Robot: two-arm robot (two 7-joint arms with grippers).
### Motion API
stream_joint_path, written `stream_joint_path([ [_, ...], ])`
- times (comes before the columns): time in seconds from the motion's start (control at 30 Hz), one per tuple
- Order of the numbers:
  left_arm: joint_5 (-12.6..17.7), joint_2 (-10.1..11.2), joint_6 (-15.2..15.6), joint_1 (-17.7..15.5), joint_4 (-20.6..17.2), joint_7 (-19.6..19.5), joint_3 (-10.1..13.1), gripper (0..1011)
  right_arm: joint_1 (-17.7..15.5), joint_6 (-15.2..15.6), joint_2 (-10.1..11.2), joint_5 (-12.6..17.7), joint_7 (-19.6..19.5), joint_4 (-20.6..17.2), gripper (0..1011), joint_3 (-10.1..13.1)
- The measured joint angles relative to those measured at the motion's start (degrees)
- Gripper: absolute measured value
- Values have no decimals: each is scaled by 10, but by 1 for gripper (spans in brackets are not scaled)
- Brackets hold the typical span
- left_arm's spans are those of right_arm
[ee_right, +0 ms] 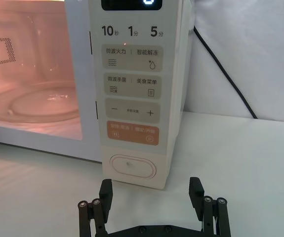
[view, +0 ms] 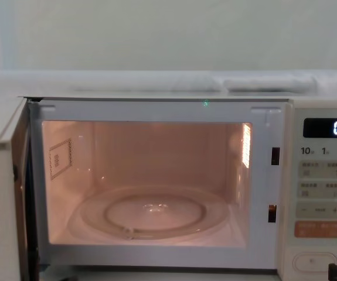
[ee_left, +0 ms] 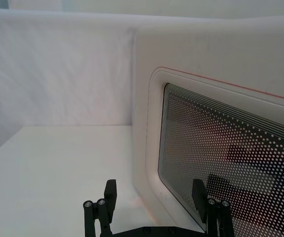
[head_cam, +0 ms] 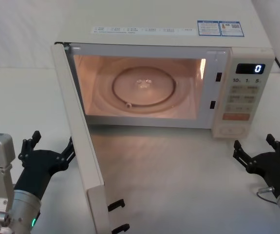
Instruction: Press the button to open the microwave door with one hand; close the microwave door with the other hand.
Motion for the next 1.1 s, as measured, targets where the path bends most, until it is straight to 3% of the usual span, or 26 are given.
stream_joint_path([
  [0.77,0,0,0,0,0,0,0,1001,0,0,0,0,0,0,1002,0],
  [1.0,0,0,0,0,0,0,0,891,0,0,0,0,0,0,1002,0],
  [1.1,0,0,0,0,0,0,0,792,0,0,0,0,0,0,1002,0],
])
